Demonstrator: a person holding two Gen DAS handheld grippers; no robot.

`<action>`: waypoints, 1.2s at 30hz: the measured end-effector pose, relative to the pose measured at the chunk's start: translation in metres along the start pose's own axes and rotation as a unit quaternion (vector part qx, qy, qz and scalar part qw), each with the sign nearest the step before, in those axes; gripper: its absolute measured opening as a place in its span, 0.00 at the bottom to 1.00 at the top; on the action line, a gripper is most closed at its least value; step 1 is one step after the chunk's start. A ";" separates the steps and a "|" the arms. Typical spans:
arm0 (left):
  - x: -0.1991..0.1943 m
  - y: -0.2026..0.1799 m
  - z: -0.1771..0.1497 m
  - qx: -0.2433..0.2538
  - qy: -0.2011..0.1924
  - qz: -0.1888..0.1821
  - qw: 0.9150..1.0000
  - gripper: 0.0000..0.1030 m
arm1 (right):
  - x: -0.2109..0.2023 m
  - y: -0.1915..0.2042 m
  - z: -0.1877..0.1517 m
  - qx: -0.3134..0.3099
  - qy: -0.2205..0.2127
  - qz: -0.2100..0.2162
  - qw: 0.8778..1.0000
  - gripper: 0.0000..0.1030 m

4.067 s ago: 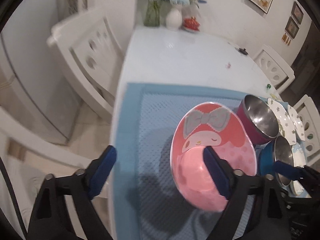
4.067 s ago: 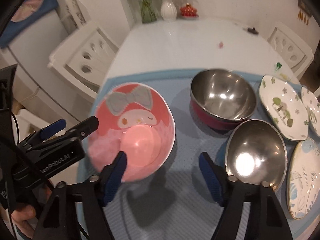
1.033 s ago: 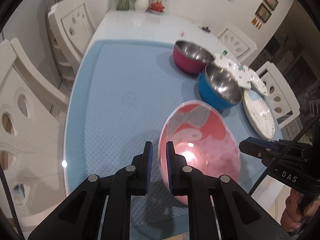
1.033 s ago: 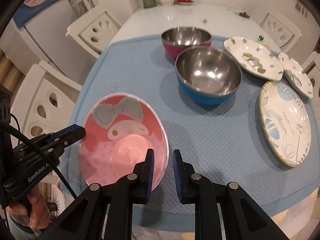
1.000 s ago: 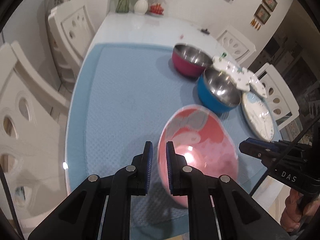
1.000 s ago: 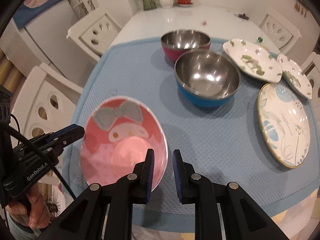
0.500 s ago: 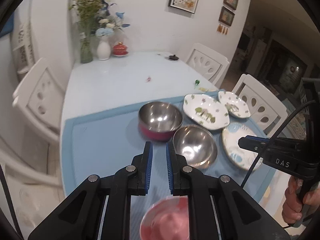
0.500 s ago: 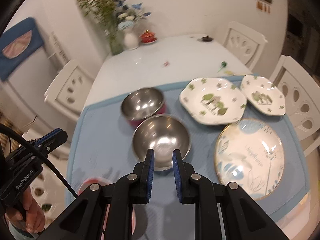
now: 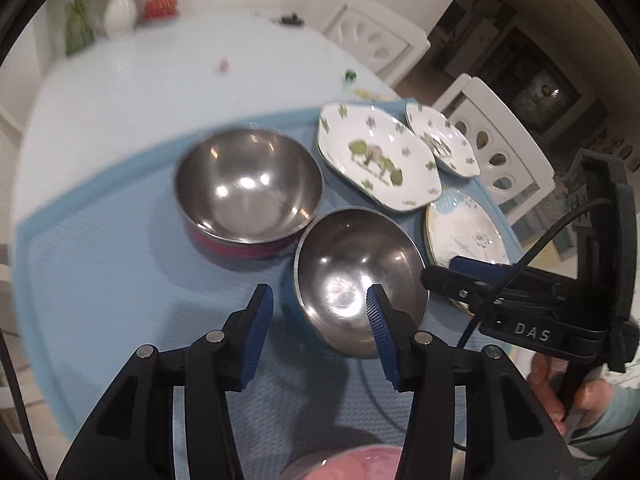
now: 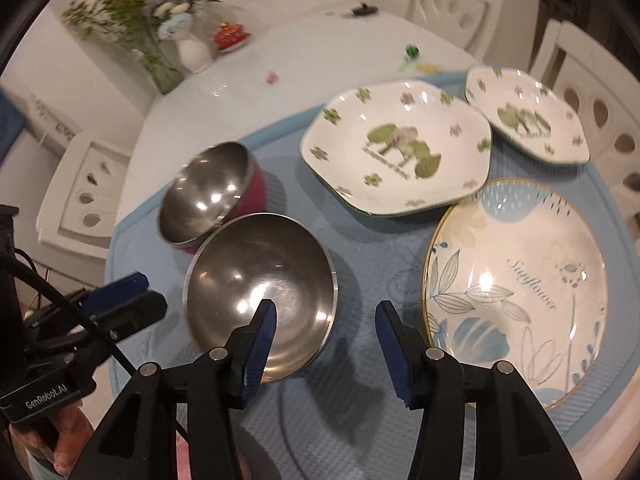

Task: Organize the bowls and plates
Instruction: 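Open both grippers and move them to the blue steel bowl, then grasp the rim of the blue steel bowl with both grippers, then lift the blue steel bowl and lower it into the pink bowl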

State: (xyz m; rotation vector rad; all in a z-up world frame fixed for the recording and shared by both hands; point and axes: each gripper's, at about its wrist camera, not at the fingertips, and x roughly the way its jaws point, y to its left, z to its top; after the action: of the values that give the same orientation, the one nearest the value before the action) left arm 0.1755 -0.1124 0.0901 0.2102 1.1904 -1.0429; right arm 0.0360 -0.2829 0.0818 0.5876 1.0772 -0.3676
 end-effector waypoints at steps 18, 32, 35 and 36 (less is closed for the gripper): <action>0.053 0.016 0.006 -0.015 0.068 0.007 0.998 0.19 | 0.051 -0.004 0.003 0.007 0.043 0.007 0.999 0.24; 0.034 0.003 0.004 -0.002 0.055 0.024 0.998 0.13 | 0.035 0.001 -0.002 -0.004 0.033 -0.006 0.999 0.18; 0.024 -0.002 0.003 -0.003 0.043 0.025 0.999 0.13 | 0.024 0.005 -0.003 -0.005 0.028 -0.005 1.000 0.18; 0.021 -0.004 0.003 -0.003 0.040 0.026 0.999 0.13 | 0.022 0.006 -0.004 -0.005 0.027 -0.004 1.000 0.18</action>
State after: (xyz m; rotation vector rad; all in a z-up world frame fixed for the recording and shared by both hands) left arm 0.1742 -0.1276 0.0752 0.2786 1.2537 -0.9918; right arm 0.0458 -0.2756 0.0624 0.5874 1.1323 -0.3544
